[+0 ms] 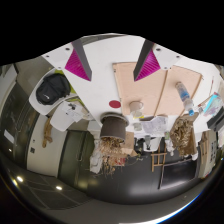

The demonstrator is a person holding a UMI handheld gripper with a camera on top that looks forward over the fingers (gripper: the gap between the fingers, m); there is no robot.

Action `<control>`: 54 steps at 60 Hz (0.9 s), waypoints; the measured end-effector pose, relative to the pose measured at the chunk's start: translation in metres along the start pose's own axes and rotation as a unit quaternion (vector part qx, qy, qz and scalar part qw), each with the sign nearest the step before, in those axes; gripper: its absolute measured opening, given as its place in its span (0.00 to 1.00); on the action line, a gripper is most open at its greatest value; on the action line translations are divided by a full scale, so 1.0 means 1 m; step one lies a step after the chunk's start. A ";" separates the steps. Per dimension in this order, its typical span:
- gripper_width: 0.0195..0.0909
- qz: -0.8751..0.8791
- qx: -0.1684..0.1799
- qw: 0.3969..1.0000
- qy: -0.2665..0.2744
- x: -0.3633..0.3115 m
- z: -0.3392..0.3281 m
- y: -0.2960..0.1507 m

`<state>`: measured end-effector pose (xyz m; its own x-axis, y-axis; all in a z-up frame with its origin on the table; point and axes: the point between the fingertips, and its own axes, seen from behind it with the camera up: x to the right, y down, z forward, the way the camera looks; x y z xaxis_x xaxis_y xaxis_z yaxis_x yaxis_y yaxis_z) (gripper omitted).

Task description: Pour water

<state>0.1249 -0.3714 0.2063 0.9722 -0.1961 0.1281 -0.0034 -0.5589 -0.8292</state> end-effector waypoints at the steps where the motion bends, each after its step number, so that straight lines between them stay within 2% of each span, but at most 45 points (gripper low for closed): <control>1: 0.93 0.000 0.000 1.000 -0.004 -0.003 0.000 0.000; 11: 0.94 -0.009 -0.006 0.999 -0.050 -0.066 0.001 0.012; 22: 0.94 -0.031 -0.002 0.994 -0.108 -0.197 0.008 0.038; 29: 0.93 -0.043 0.018 0.989 -0.137 -0.271 0.021 0.046; 42: 0.93 -0.031 0.060 0.987 -0.144 -0.370 0.084 0.028; 54: 0.92 -0.023 0.097 0.989 -0.112 -0.404 0.152 0.007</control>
<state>-0.2324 -0.1741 0.0658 0.9978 0.0215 0.0632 0.0665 -0.3938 -0.9168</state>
